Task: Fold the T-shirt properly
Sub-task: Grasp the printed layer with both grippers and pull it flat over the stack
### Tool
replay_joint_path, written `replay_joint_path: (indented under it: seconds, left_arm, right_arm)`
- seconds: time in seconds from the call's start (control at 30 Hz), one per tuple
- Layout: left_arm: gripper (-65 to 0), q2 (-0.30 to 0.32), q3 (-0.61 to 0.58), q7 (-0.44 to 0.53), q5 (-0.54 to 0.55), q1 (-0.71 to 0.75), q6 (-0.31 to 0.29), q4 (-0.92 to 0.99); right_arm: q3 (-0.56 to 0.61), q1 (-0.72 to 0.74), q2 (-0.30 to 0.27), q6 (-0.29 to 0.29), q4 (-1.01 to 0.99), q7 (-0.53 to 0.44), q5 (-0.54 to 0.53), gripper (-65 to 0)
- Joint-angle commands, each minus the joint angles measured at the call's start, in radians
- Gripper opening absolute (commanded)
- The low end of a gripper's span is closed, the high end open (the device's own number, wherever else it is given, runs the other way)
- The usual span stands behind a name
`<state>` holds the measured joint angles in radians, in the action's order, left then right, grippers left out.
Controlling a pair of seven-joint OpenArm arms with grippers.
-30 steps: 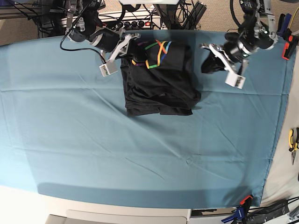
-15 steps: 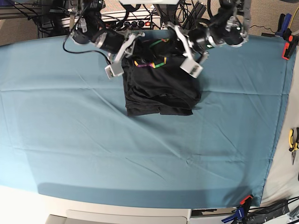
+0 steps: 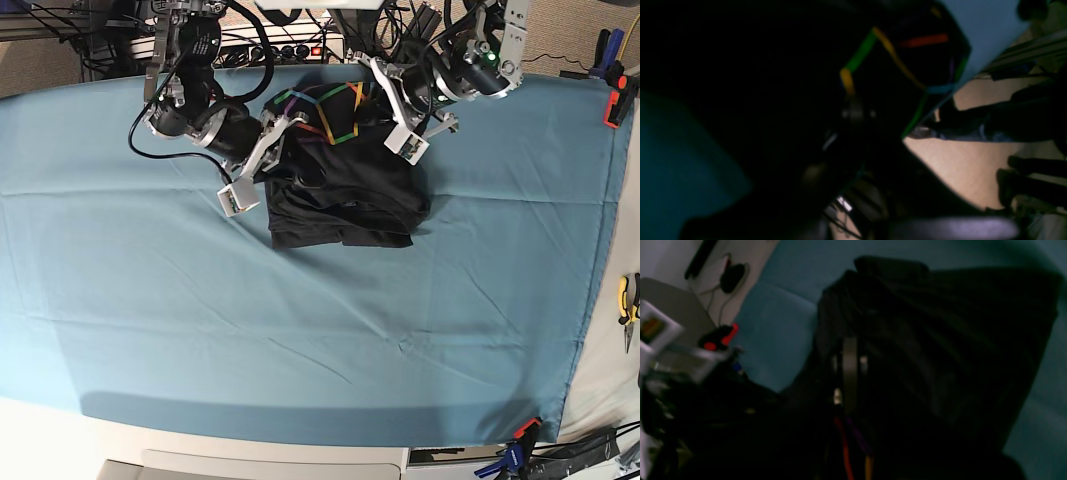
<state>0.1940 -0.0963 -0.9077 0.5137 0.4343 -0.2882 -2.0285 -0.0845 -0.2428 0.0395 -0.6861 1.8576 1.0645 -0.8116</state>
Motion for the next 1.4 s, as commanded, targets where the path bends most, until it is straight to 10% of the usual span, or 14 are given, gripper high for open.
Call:
replay_joint_path:
  seconds: [0.0,1.37]
  left_arm:
    - [-65.0,0.003,0.001,0.019,0.011,-0.002,0.003,-0.005]
    - [-65.0,0.092,0.002,-0.132,-0.082,0.020,0.116,-0.064]
  right_arm:
    - [0.000,0.012,0.002,-0.012,0.004,-0.032,-0.018,-65.0]
    - [-0.003,0.276,-0.039,0.011,-0.422,-0.169,0.269,-65.0]
